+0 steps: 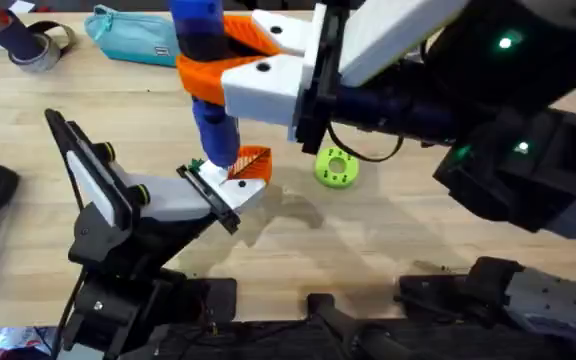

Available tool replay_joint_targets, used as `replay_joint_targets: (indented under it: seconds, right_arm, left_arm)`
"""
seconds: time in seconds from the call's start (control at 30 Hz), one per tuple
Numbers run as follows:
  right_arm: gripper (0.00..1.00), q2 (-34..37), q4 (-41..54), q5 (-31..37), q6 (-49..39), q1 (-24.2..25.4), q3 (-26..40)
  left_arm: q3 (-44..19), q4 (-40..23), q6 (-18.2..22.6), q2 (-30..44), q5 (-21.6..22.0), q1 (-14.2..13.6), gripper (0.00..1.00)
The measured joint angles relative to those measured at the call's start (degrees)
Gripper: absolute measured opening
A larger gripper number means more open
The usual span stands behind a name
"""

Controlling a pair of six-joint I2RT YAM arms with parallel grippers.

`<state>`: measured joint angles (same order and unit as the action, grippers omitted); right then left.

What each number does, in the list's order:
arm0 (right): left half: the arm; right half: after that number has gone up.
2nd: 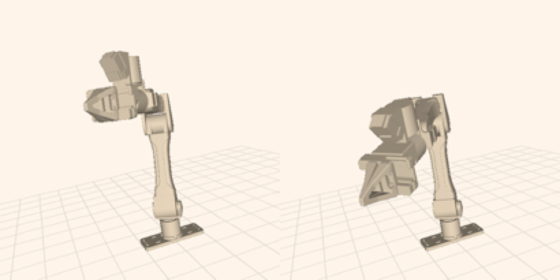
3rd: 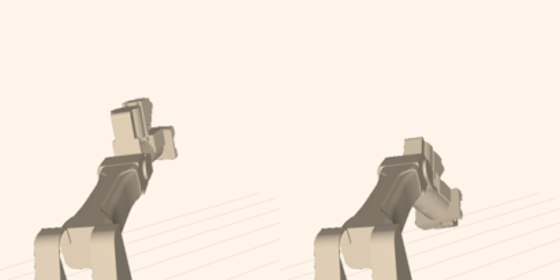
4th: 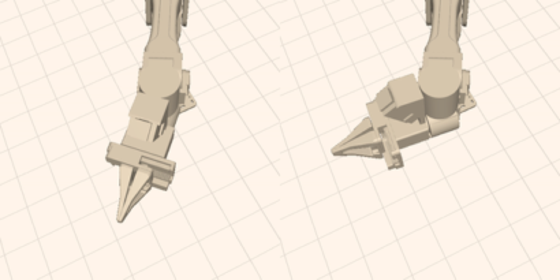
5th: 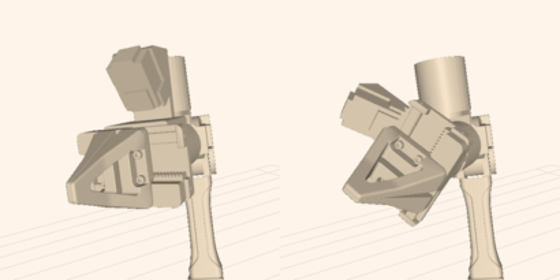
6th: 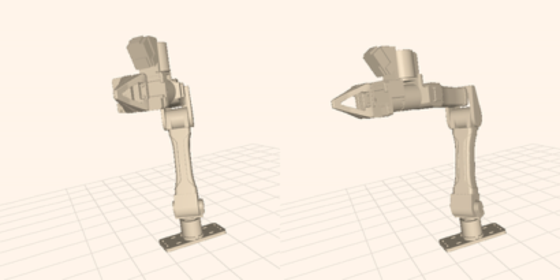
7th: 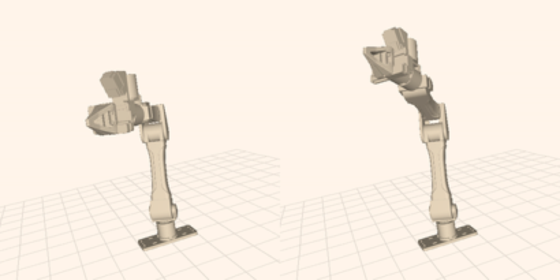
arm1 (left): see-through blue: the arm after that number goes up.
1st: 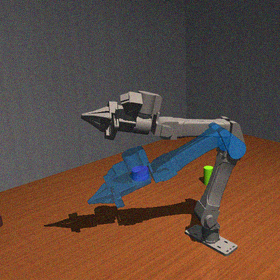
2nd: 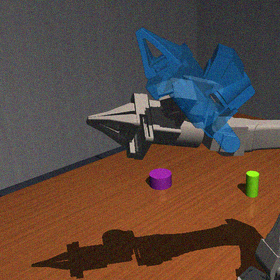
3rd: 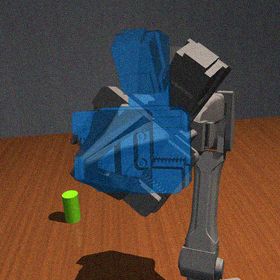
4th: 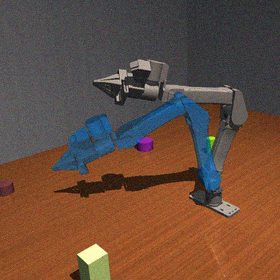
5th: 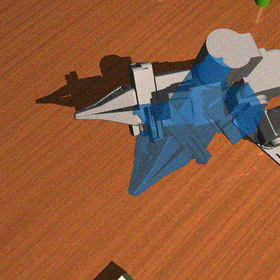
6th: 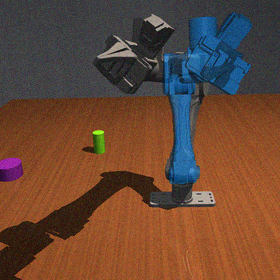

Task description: Pick up the gripper from the table and insert it into the empty holder that is missing its gripper. Then pick up a screw, insert it into the mounting hole, and use the screwdriver to tighten it. Finally, clean up the table by picking up the vegetable and placing it into the bucket.

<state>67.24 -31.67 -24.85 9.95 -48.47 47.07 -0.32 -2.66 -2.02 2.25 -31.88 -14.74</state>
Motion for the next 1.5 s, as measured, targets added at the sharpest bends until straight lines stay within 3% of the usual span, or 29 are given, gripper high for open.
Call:
replay_joint_targets:
  seconds: [1.5]
  right_arm:
    - [0.082, 1.0, -3.8, -0.5, 0.4, 0.3, 0.0]
  left_arm:
    - [0.0, 0.1, -0.1, 0.0, 0.0, 0.0, 0.012]
